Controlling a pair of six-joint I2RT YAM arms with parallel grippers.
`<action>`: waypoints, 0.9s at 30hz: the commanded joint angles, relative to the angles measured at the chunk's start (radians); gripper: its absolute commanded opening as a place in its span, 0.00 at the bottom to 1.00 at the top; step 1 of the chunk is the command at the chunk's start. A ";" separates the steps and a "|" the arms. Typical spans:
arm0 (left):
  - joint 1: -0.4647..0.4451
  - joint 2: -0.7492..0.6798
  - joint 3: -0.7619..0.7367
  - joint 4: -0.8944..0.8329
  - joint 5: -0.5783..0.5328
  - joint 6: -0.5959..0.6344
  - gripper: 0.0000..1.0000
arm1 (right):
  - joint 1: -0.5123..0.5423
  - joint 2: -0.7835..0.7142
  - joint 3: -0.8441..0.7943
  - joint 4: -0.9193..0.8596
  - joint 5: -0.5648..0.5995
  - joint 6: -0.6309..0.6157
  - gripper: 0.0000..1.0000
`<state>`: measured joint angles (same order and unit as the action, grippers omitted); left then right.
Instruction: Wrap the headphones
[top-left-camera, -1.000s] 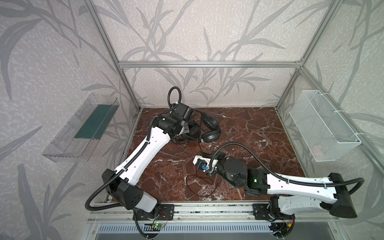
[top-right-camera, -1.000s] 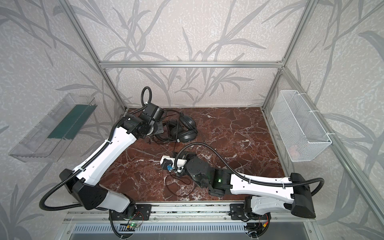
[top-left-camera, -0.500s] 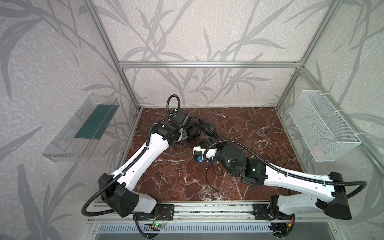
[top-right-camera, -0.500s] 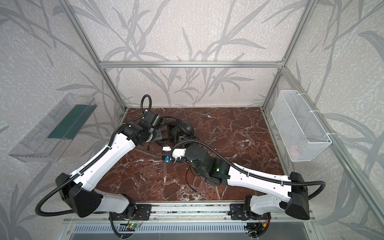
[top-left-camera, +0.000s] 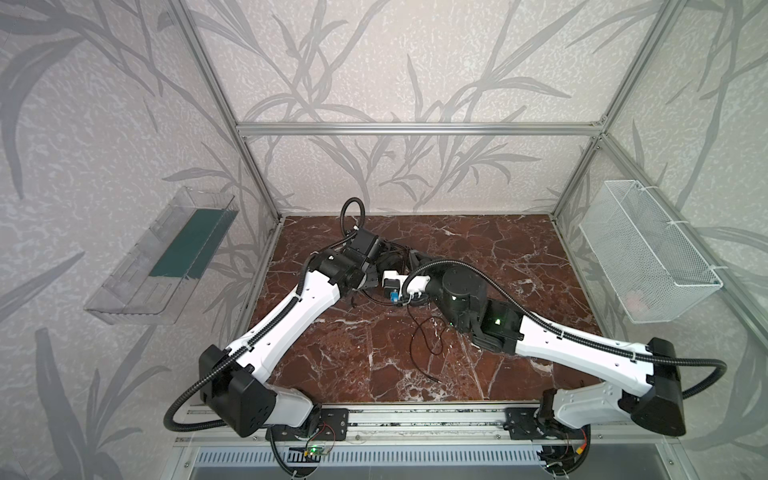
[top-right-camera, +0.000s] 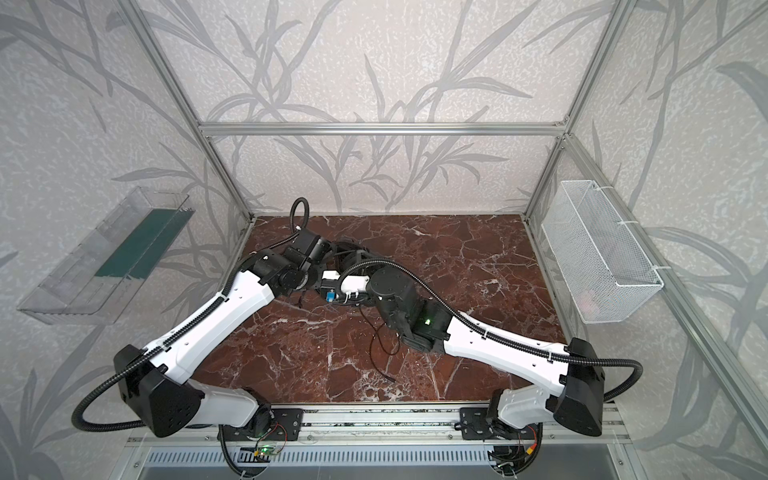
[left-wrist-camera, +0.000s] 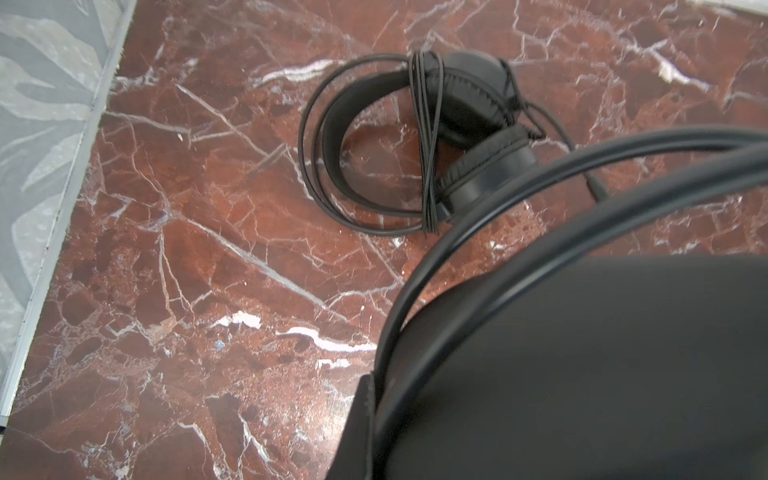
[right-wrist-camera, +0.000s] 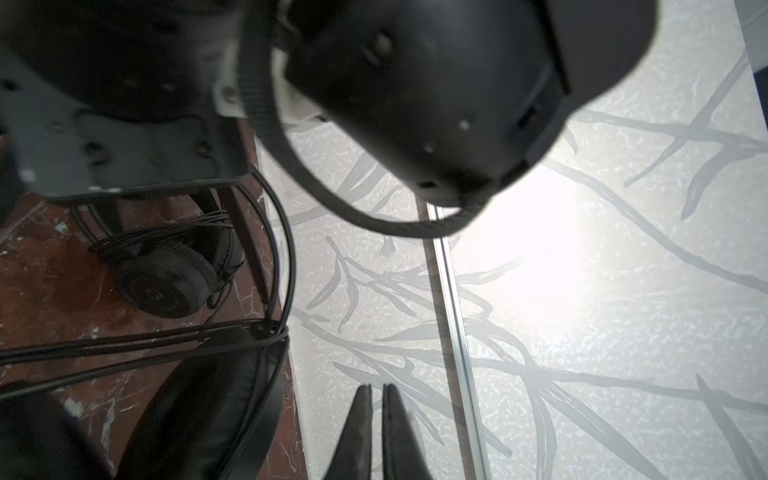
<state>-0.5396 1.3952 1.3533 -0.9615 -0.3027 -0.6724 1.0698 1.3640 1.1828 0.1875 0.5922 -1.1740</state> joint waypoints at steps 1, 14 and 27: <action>0.000 -0.052 -0.024 0.029 -0.016 0.001 0.00 | -0.076 -0.013 0.093 0.136 -0.044 0.107 0.13; -0.002 -0.100 -0.103 0.050 0.011 0.008 0.00 | -0.140 0.010 0.214 0.141 -0.106 0.176 0.27; -0.003 -0.131 -0.165 0.067 0.012 0.019 0.00 | -0.156 -0.002 0.300 0.169 -0.170 0.173 0.23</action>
<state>-0.5396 1.2995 1.1946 -0.9154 -0.2886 -0.6628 0.9226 1.3804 1.4349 0.2729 0.4358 -1.0027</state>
